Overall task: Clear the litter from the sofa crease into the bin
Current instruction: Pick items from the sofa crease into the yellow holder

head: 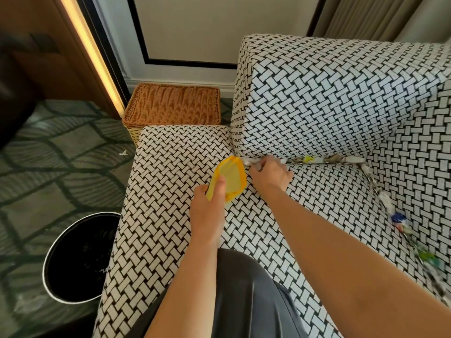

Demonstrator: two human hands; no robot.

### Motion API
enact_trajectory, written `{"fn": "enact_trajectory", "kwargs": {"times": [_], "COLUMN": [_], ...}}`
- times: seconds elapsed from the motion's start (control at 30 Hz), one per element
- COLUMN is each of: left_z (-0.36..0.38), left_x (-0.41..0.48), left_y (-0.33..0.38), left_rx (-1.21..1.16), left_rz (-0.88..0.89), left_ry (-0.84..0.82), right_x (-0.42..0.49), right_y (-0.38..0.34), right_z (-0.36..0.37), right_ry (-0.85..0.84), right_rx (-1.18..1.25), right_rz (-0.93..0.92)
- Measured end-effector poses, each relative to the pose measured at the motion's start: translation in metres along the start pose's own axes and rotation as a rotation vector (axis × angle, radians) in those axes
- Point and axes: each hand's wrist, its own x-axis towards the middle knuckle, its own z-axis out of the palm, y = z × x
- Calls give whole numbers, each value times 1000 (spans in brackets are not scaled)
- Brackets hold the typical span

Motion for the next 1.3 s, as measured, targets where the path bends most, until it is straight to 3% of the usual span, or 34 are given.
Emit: {"fn": "enact_trajectory", "kwargs": {"times": [0.17,0.37,0.5,0.73,0.87,0.97,1.13,1.3], "left_z": [1,-6,-6,-5,-2,1,6,12], "left_x": [-5,-18,-30,-42,-34,-29,-13,-1], "left_y": [-2,1,6,15,9,7,0,-6], "left_rx": [69,166,400,509,528,521,492,503], "left_rz": [83,144,184,250,242,266,232,190], "left_ry": [-24,-30,-58,-78,-60,-72,-47,-48], "right_x": [-23,-77,-103,-108,-93,-79,-52,-8], "right_y": [17,24,7,3,35,65,65,50], "right_z": [-13,-65,-108,-104,-80,-54,-39,-34], "right_ry": [-35,-136,-170,-113,-22,-120,-76,-132], "right_rx": [287,912,1041,765,725,340,-17,-59], "right_rz": [-66,140,-18,-191,-44,41,-132,-27]}}
